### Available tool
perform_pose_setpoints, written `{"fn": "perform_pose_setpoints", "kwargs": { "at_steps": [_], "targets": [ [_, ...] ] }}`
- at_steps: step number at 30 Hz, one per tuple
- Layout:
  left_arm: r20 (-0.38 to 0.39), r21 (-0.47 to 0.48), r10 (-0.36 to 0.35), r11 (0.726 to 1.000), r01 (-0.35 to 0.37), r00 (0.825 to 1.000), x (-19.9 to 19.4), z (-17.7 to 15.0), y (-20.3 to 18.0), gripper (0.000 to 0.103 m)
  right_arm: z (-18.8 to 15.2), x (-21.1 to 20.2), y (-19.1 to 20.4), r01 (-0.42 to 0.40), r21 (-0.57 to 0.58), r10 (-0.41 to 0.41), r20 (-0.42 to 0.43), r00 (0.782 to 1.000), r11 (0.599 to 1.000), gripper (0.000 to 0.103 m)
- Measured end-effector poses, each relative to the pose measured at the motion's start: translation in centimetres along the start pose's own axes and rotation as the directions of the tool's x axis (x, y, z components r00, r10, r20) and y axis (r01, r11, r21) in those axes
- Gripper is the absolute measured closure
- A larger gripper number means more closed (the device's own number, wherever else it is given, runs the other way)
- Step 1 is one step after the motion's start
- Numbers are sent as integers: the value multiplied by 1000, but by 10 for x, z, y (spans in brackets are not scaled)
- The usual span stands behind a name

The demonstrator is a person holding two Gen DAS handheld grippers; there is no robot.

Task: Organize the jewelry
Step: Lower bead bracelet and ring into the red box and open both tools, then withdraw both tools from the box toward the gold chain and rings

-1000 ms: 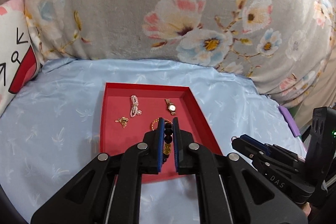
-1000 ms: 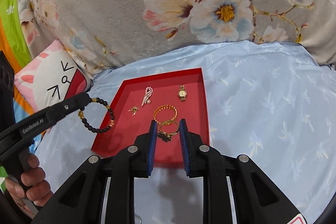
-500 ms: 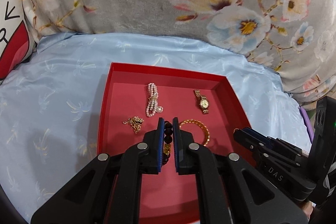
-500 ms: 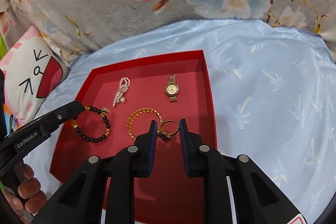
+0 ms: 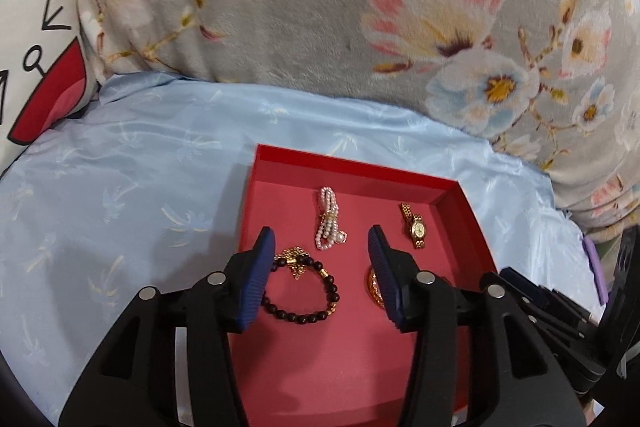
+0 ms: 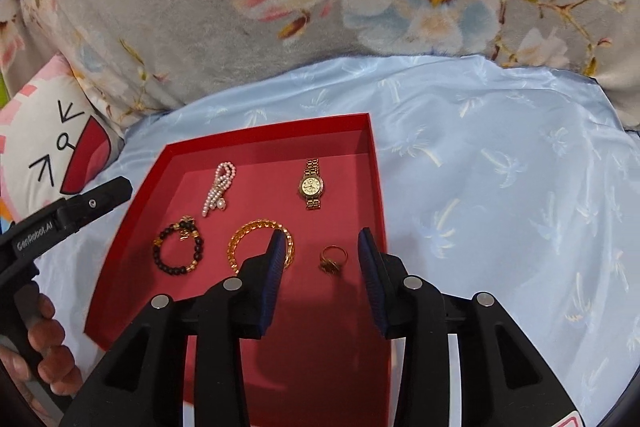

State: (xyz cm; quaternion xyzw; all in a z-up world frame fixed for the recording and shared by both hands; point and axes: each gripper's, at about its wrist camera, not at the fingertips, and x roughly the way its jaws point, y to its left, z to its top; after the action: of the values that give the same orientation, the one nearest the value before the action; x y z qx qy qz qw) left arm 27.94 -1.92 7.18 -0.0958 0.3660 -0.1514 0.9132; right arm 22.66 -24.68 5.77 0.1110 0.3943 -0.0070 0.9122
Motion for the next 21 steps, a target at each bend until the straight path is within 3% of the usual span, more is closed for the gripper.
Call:
{"fn": "perform_pose_setpoints", "kwargs": {
  "at_steps": [8, 17, 21],
  "targets": [
    [53, 10, 43, 999, -44, 998, -61, -27, 12, 56, -47, -61, -7, -9, 14, 9, 27, 1000, 1000, 65],
    [-2, -13, 38, 999, -38, 999, -108, -96, 18, 50, -109, -112, -5, -6, 34, 6, -2, 1000, 999, 65],
    [-19, 33, 65, 997, -65, 998, -122, -125, 11, 50, -135, -130, 0, -19, 32, 20, -27, 999, 999, 65]
  ]
}}
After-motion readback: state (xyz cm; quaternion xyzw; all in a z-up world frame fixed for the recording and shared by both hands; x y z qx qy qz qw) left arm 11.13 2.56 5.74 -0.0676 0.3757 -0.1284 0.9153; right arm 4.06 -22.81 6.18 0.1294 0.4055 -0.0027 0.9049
